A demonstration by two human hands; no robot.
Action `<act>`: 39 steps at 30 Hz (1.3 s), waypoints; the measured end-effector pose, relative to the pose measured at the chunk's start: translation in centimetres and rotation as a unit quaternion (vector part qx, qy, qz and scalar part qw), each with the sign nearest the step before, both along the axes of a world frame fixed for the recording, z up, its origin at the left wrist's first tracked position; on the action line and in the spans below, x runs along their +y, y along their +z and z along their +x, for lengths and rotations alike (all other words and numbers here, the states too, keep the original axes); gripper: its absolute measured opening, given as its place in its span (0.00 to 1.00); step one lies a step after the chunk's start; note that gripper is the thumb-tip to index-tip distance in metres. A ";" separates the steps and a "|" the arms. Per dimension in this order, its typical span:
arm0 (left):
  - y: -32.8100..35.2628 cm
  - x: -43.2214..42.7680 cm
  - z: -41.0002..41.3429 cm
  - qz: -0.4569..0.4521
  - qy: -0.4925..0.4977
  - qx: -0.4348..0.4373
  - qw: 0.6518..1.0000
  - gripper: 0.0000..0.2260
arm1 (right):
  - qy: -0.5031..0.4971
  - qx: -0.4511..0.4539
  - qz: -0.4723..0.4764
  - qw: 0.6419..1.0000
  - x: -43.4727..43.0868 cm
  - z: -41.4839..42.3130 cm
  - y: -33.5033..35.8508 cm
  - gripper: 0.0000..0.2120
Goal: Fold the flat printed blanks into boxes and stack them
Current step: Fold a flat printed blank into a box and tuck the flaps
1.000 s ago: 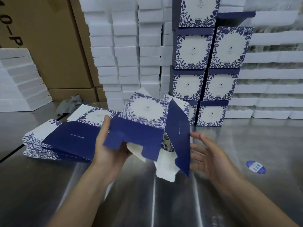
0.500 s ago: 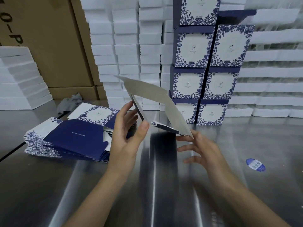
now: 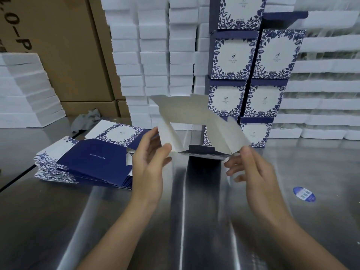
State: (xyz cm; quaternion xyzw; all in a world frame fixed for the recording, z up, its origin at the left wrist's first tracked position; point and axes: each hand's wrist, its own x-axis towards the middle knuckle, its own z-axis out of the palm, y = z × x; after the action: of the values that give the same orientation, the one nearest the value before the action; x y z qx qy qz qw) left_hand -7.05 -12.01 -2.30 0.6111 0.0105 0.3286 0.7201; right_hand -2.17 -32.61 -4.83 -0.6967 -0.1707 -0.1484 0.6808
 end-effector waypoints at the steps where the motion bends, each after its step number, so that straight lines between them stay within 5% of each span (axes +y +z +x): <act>1: 0.0 0.1 0.0 0.001 0.001 -0.004 1.000 0.20 | -0.026 -0.003 0.006 1.000 -0.2 0.1 0.1 0.26; 9: 0.1 0.2 0.4 -0.006 0.005 -0.040 0.999 0.12 | -0.104 -0.034 0.041 0.993 -1.1 0.2 1.9 0.08; 16: 0.5 0.7 0.7 -0.211 -0.125 -0.010 0.969 0.14 | -0.003 0.071 0.236 0.969 -1.5 -0.4 2.7 0.12; 20: 0.5 0.7 0.9 -0.243 -0.133 -0.004 0.961 0.17 | 0.038 0.088 0.251 0.963 -1.7 -0.6 2.6 0.18; 24: 0.0 0.2 0.8 -0.134 -0.076 -0.010 0.988 0.21 | -0.006 0.035 0.187 0.982 -2.0 -0.5 2.4 0.26; 30: -0.1 -0.8 0.2 0.058 0.010 -0.043 0.997 0.27 | -0.053 -0.048 0.089 0.993 -2.9 -0.4 2.2 0.18; 39: 0.4 -1.9 -1.0 0.312 0.112 -0.069 0.941 0.16 | -0.086 -0.149 -0.057 0.983 -3.4 -0.5 1.9 0.20</act>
State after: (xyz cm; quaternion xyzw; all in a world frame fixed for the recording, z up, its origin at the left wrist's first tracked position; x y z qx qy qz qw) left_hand -8.09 -13.87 -1.93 0.7758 -0.0734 0.4351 0.4510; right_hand -2.65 -36.04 -2.89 -0.7168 -0.2179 -0.2989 0.5911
